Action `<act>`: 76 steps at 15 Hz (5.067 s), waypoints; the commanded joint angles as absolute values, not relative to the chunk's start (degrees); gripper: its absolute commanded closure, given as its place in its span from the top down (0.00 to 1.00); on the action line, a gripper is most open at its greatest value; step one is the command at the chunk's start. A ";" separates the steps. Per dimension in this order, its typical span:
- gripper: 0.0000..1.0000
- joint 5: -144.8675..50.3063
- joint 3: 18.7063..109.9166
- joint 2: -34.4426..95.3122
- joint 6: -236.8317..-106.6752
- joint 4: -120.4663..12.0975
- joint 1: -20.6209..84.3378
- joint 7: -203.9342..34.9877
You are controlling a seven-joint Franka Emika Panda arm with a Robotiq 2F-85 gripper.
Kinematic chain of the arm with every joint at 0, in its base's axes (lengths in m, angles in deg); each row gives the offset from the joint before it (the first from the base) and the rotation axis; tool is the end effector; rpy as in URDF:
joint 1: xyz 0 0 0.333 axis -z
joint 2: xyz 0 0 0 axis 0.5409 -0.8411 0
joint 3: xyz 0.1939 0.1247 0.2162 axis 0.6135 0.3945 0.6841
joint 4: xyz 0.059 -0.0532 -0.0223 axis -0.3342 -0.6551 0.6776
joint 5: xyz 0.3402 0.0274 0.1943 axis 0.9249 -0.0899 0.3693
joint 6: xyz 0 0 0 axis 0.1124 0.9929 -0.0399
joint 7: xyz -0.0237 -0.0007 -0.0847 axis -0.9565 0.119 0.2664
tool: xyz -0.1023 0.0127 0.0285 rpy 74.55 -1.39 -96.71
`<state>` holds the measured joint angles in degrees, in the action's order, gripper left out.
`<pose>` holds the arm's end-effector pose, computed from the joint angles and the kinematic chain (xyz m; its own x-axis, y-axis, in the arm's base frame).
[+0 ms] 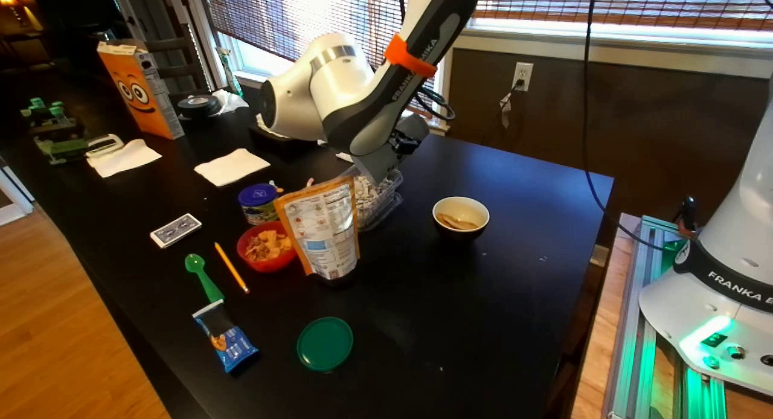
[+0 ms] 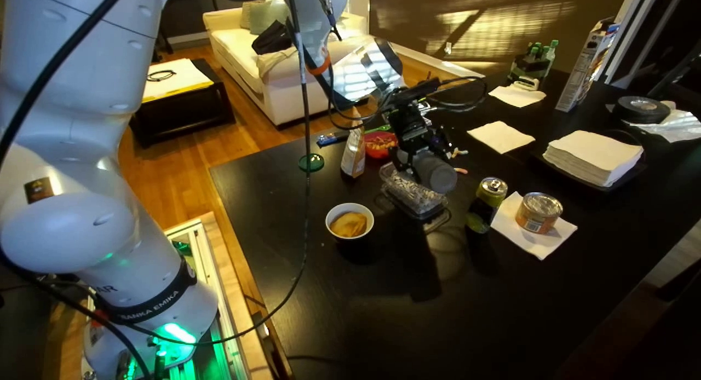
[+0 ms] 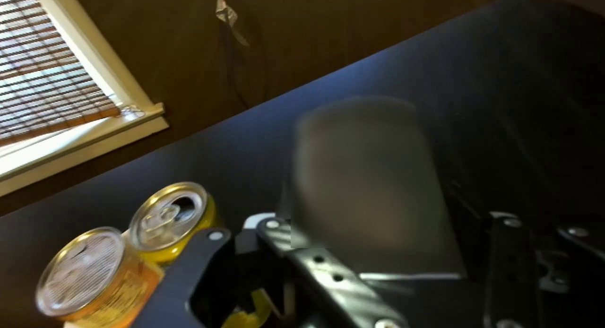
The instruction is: Use the grey cup to get some of the contents of the clear lunchbox
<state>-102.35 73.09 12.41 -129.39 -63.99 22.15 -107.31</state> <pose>0.5950 0.0696 0.2163 0.3979 0.3492 -0.8484 0.9069 -0.2893 0.3063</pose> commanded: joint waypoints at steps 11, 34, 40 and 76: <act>0.50 -98.77 73.51 12.34 -134.24 -66.80 28.95 -105.94; 0.50 -98.92 73.00 12.32 -135.23 -66.59 28.83 -109.89; 0.50 -99.97 72.66 12.05 -132.78 -66.45 28.11 -108.63; 0.50 -81.64 72.92 16.52 -159.34 -69.82 32.70 -102.97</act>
<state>-84.23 73.24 13.20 -154.58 -64.91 31.94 -101.35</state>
